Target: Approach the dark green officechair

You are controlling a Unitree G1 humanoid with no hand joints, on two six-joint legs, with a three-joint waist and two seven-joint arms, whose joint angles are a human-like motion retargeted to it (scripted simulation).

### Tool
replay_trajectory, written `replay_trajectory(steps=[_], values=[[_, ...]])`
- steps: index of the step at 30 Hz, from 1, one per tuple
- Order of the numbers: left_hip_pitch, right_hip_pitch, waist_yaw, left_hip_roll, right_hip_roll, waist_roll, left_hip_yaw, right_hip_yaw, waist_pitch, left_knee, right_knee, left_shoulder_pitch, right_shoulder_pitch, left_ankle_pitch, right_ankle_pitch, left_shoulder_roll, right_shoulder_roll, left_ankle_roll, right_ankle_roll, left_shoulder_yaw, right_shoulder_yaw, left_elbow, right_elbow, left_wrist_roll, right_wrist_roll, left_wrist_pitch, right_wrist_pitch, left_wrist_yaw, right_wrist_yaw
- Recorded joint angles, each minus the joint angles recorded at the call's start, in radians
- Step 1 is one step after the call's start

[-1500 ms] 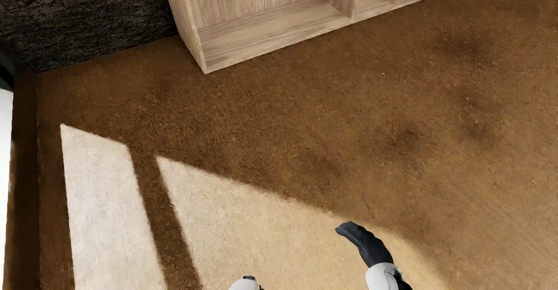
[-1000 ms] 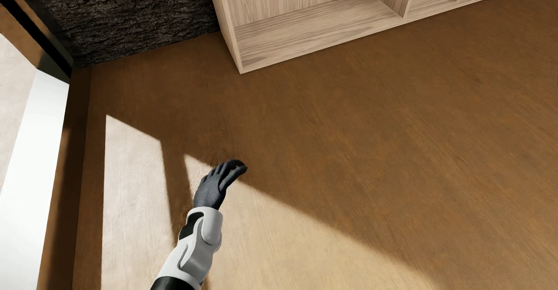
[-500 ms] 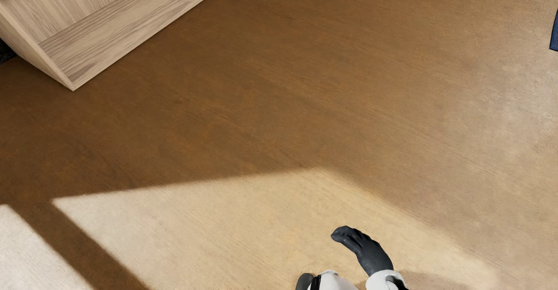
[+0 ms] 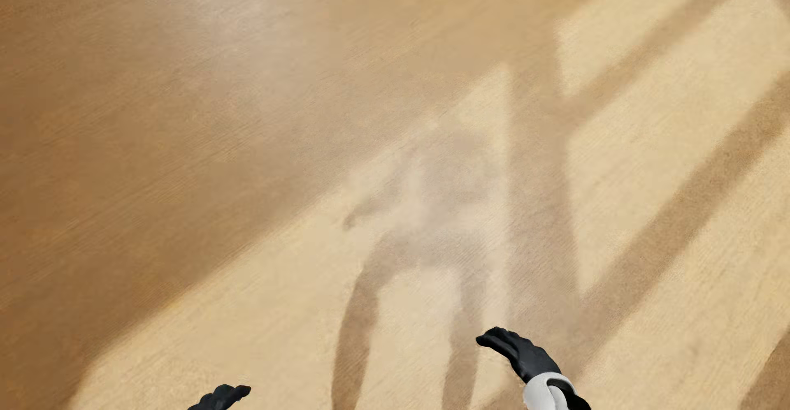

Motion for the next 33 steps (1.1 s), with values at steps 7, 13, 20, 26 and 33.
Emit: replay_trajectory(steps=[7,13,20,26,33], values=[[-0.461,0.406,0.091,-0.36,0.312,0.043,-0.067,0.432,0.038,-0.271,-0.405,0.149,-0.208,0.171,0.162,-0.183,0.045,0.008,-0.118,-0.105,0.048,0.072,-0.224,0.22,0.101,-0.164,-0.213,-0.294,-0.12],[-0.342,0.265,0.153,-0.415,0.195,-0.069,-0.05,0.509,0.085,-0.051,0.378,-0.04,-0.146,0.197,0.718,-0.214,-0.002,0.19,0.269,-0.063,0.069,0.259,0.055,0.335,0.18,0.01,0.063,-0.237,-0.189],[0.302,-0.443,0.083,-0.636,-0.153,-0.121,-0.199,0.386,0.063,-0.365,0.071,-0.284,0.138,0.059,0.357,-0.187,-0.176,0.203,0.126,0.016,0.088,-0.168,0.467,0.064,0.107,-0.222,0.14,0.087,0.088],[0.587,-0.425,-0.018,-0.456,-0.087,-0.015,-0.283,0.455,0.031,-0.102,-0.116,-0.224,0.353,0.403,0.529,-0.074,-0.053,0.073,0.267,-0.113,-0.151,-0.351,0.396,-0.026,0.163,-0.175,0.178,0.11,-0.074],[-0.231,0.141,0.041,-0.286,-0.06,0.103,0.063,0.096,0.023,0.186,-0.209,-0.076,-0.049,0.233,0.264,-0.124,0.024,0.017,0.243,-0.327,-0.11,0.289,0.272,0.221,0.112,-0.009,0.053,-0.284,-0.18]])
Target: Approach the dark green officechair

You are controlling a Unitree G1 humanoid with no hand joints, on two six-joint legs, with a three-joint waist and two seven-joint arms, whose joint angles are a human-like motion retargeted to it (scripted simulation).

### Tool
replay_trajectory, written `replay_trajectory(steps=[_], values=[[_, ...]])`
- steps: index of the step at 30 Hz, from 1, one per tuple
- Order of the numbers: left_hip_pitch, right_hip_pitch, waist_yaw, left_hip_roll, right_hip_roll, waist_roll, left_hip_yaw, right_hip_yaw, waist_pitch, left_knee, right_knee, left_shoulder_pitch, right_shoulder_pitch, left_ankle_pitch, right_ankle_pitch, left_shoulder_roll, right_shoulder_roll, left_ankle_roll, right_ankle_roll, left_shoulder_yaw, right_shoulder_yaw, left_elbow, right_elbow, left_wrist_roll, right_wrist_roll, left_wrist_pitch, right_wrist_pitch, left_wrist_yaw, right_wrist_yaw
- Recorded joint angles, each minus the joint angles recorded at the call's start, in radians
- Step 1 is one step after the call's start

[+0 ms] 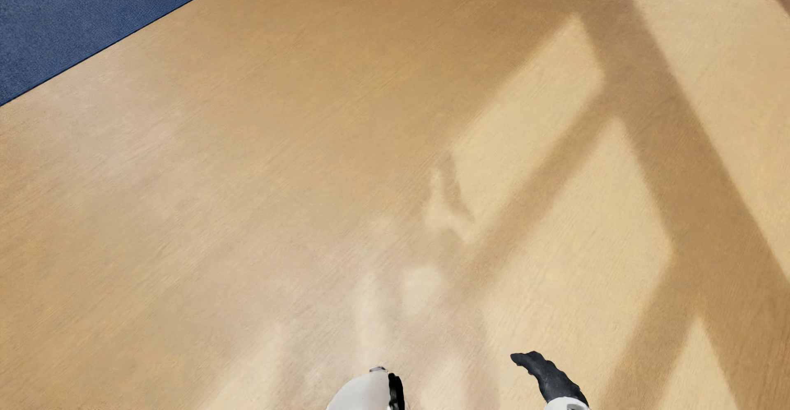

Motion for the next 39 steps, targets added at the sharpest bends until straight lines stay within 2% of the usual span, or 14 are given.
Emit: replay_trajectory(steps=[3,5,7,9,12,16,19,21,24,28,31,34,36,39], values=[[-0.166,0.276,0.041,0.021,0.104,-0.008,-0.049,-0.067,-0.02,-0.509,-0.202,0.085,-0.156,-0.007,0.028,0.058,0.004,0.068,0.024,0.084,-0.058,0.1,-0.234,-0.021,0.192,-0.023,-0.051,-0.068,-0.156],[-0.181,0.407,0.068,0.036,0.132,-0.032,-0.04,-0.025,-0.03,-0.625,-0.216,0.154,-0.168,-0.019,0.128,0.017,0.01,0.093,0.025,0.303,-0.053,0.133,-0.406,-0.131,0.261,0.118,-0.096,0.143,-0.171],[-0.133,0.412,0.085,0.026,0.066,-0.078,0.012,0.078,-0.034,-0.483,0.021,0.196,-0.096,0.078,0.375,-0.087,-0.016,0.203,0.004,0.486,-0.019,0.133,-0.511,-0.208,0.171,0.26,-0.096,0.322,-0.1],[-0.067,0.205,0.071,-0.052,-0.017,-0.143,0.039,0.201,-0.017,-0.344,0.486,0.16,-0.019,0.033,0.542,-0.163,-0.061,0.238,-0.068,0.51,0.033,0.108,-0.51,-0.201,-0.011,0.221,-0.04,0.266,-0.031],[0.136,-0.273,0.05,-0.214,0.033,-0.202,0.009,0.402,0.007,-0.382,0.832,-0.029,0.036,-0.111,0.306,-0.186,-0.084,0.226,-0.084,0.393,0.139,0.0,-0.217,-0.009,-0.065,0.191,0.037,0.366,0.171],[0.499,-0.577,0.013,-0.302,0.018,-0.191,-0.217,0.288,0.006,-0.605,0.254,-0.262,0.139,-0.185,0.144,-0.198,-0.094,0.227,-0.147,0.306,0.224,-0.302,0.134,-0.087,-0.171,-0.082,0.077,0.269,0.425],[0.77,-0.576,-0.037,-0.268,0.071,-0.181,-0.37,0.256,0.009,-0.705,-0.283,-0.396,0.276,-0.174,0.142,-0.114,-0.029,0.21,-0.012,0.153,0.098,-0.508,0.099,-0.031,-0.125,-0.206,0.06,0.34,0.282],[0.891,-0.587,-0.077,-0.228,0.088,-0.161,-0.403,0.231,0.01,-0.613,-0.128,-0.386,0.344,-0.066,0.147,-0.083,0.019,0.168,-0.058,0.121,0.022,-0.54,0.078,-0.102,-0.1,-0.221,0.069,0.378,0.169],[0.765,-0.546,-0.119,-0.174,0.118,-0.098,-0.444,0.153,0.019,-0.104,0.206,-0.276,0.323,0.326,0.17,-0.016,0.094,-0.217,-0.193,0.068,-0.033,-0.457,0.119,-0.165,-0.096,-0.105,0.092,0.329,0.188],[0.207,-0.201,-0.11,-0.055,0.214,-0.031,-0.334,0.057,0.026,0.249,0.078,-0.174,0.108,0.133,-0.011,-0.017,0.078,-0.057,-0.231,-0.061,-0.033,0.005,0.085,-0.103,-0.2,0.097,0.081,0.133,0.154],[-0.052,0.055,-0.057,-0.009,0.299,-0.018,-0.254,0.104,0.013,-0.148,-0.083,-0.035,-0.066,0.004,-0.063,0.048,0.048,-0.001,-0.231,-0.136,-0.027,0.17,-0.045,-0.039,-0.138,0.002,-0.04,-0.048,0.077],[-0.11,0.299,0.008,0.01,0.321,-0.029,-0.302,0.212,0.003,-0.75,-0.21,0.159,-0.208,0.004,-0.057,0.065,-0.02,0.03,-0.227,0.082,0.045,0.082,-0.231,-0.161,-0.062,0.063,-0.122,0.131,0.044],[-0.125,0.411,0.048,0.028,0.285,-0.053,-0.244,0.273,0.002,-0.675,-0.144,0.22,-0.217,0.068,0.065,0.046,-0.041,0.049,-0.206,0.141,0.051,0.102,-0.301,-0.147,-0.01,0.136,-0.098,0.188,-0.022],[-0.064,0.243,0.067,-0.034,0.152,-0.14,-0.143,0.303,0.015,-0.372,0.429,0.135,-0.097,0.09,0.534,-0.007,-0.065,0.066,-0.08,0.141,0.053,0.203,-0.306,-0.085,0.038,0.112,-0.019,0.033,-0.023]])
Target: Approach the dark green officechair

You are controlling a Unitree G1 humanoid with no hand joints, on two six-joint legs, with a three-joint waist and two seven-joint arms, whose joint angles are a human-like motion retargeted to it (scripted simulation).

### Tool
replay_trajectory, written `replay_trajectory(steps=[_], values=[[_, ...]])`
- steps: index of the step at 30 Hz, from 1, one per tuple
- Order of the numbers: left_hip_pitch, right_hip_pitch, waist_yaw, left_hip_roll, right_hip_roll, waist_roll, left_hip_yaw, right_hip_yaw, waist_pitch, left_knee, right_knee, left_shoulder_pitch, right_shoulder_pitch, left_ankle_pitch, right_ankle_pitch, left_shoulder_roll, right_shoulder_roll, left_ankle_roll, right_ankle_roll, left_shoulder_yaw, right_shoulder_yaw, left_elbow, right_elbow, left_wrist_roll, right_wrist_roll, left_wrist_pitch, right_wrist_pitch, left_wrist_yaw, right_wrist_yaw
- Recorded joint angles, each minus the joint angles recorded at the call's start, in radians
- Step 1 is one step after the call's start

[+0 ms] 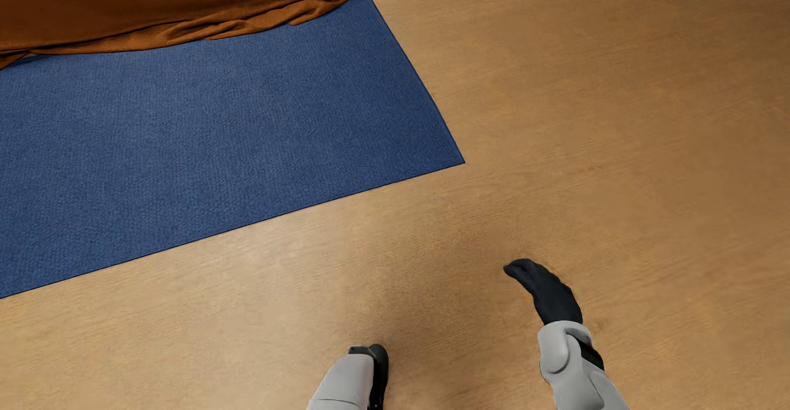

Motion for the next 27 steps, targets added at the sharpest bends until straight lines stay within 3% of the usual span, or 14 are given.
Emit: replay_trajectory(steps=[2,4,6,8,10,11,13,15,16,18,20,22,25,27], values=[[0.143,-0.311,-0.016,-0.082,-0.016,-0.058,0.045,0.069,0.013,0.005,0.362,-0.122,0.064,-0.134,-0.077,-0.028,-0.025,0.012,0.027,0.009,0.072,-0.065,0.098,0.047,-0.045,-0.077,0.05,0.01,0.087],[0.336,-0.601,-0.028,-0.147,-0.051,-0.088,0.051,0.078,0.013,-0.094,0.409,-0.223,0.106,-0.22,-0.247,-0.075,-0.061,0.02,-0.002,0.075,0.219,-0.224,0.263,0.048,-0.167,-0.117,0.08,0.191,0.232],[0.531,-0.798,-0.051,-0.194,-0.116,-0.095,0.023,0.019,0.006,-0.201,0.189,-0.323,0.16,-0.272,-0.381,-0.122,-0.087,0.027,-0.065,0.101,0.365,-0.367,0.397,-0.018,-0.296,-0.2,0.044,0.295,0.476],[0.715,-0.88,-0.083,-0.213,-0.16,-0.092,-0.045,-0.051,-0.005,-0.302,-0.238,-0.45,0.243,-0.28,-0.431,-0.121,-0.082,0.019,-0.096,0.026,0.36,-0.493,0.417,-0.063,-0.298,-0.278,-0.01,0.29,0.629],[0.883,-0.873,-0.122,-0.184,-0.142,-0.076,-0.117,-0.033,-0.015,-0.358,-0.653,-0.548,0.352,-0.228,-0.429,-0.089,-0.035,0.0,-0.024,-0.063,0.227,-0.605,0.368,-0.055,-0.241,-0.314,0.014,0.291,0.505],[0.94,-0.872,-0.141,-0.158,-0.137,-0.062,-0.141,-0.046,-0.021,-0.325,-0.659,-0.558,0.409,-0.162,-0.4,-0.07,0.007,-0.007,-0.001,-0.089,0.123,-0.651,0.35,-0.054,-0.195,-0.32,0.052,0.299,0.412],[0.961,-0.892,-0.173,-0.093,-0.1,-0.019,-0.178,-0.099,-0.026,-0.087,-0.37,-0.489,0.462,0.105,-0.233,-0.018,0.106,-0.092,-0.106,-0.098,-0.055,-0.711,0.37,-0.093,-0.098,-0.313,0.113,0.293,0.346],[0.78,-0.83,-0.182,-0.031,-0.038,0.033,-0.182,-0.153,-0.018,0.354,-0.153,-0.382,0.393,0.304,-0.386,0.002,0.122,-0.189,-0.164,-0.077,-0.051,-0.669,0.448,-0.147,-0.153,-0.241,0.127,0.272,0.43],[0.635,-0.749,-0.178,-0.007,-0.008,0.056,-0.181,-0.182,-0.015,0.532,-0.14,-0.342,0.333,0.216,-0.469,-0.011,0.107,-0.132,-0.172,-0.072,-0.007,-0.59,0.466,-0.158,-0.233,-0.168,0.122,0.27,0.45],[0.348,-0.534,-0.159,0.021,0.061,0.093,-0.171,-0.219,-0.014,0.642,-0.236,-0.285,0.223,0.043,-0.565,-0.023,0.088,-0.068,-0.179,-0.136,0.024,-0.366,0.43,-0.12,-0.336,-0.02,0.114,0.217,0.342],[0.138,-0.301,-0.132,0.005,0.122,0.111,-0.161,-0.222,-0.019,0.46,-0.389,-0.216,0.146,-0.078,-0.612,0.02,0.091,-0.052,-0.18,-0.294,-0.048,-0.173,0.342,-0.016,-0.276,-0.028,0.067,0.045,0.18],[0.019,-0.091,-0.1,0.001,0.162,0.114,-0.159,-0.191,-0.026,0.074,-0.529,-0.116,0.058,-0.104,-0.624,0.07,0.074,-0.046,-0.173,-0.323,-0.088,-0.102,0.222,0.018,-0.165,-0.056,-0.024,-0.057,0.163],[-0.022,0.156,-0.034,0.005,0.145,0.096,-0.181,-0.091,-0.033,-0.409,-0.618,0.045,-0.036,-0.082,-0.557,0.07,0.002,-0.058,-0.159,-0.115,-0.044,-0.108,0.006,-0.091,-0.108,0.025,-0.079,0.068,0.142],[-0.047,0.224,0.008,-0.026,0.073,0.055,-0.11,-0.035,-0.026,-0.169,-0.46,0.074,0.007,0.035,-0.355,0.05,-0.017,-0.019,-0.122,-0.044,-0.065,-0.049,-0.082,-0.088,-0.063,0.057,-0.043,0.096,0.083]])
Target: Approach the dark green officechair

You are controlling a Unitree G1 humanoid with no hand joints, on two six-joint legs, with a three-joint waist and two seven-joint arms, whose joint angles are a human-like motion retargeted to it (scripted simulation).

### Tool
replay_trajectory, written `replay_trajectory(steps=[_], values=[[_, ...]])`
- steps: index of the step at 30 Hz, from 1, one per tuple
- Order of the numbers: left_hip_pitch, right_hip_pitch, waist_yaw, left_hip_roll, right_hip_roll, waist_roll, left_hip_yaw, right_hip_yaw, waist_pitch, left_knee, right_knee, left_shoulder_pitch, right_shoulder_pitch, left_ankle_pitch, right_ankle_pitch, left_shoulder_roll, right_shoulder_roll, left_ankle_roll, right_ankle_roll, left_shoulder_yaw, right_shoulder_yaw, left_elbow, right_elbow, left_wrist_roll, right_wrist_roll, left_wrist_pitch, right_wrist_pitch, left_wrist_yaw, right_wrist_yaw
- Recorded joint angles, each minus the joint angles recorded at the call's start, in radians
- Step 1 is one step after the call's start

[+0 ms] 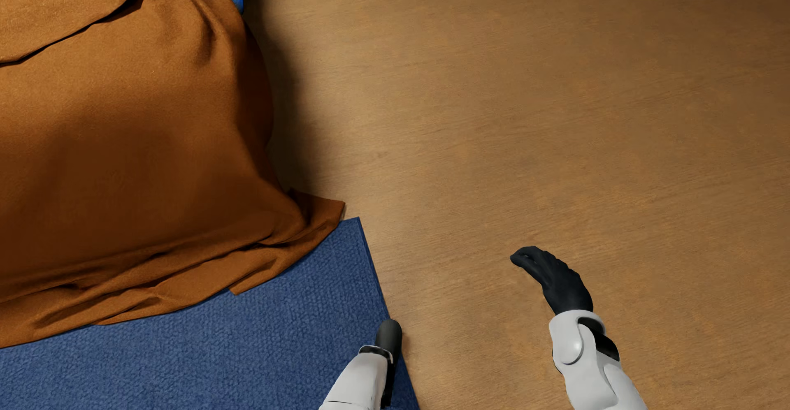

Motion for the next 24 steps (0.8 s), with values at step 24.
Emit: replay_trajectory(steps=[24], values=[[0.063,-0.412,-0.099,0.117,0.11,0.061,0.047,-0.098,0.023,0.221,-0.039,-0.288,-0.025,-0.135,-0.185,0.005,0.121,-0.025,-0.061,-0.178,0.047,-0.015,0.257,0.135,-0.041,-0.222,0.016,-0.237,0.041]])
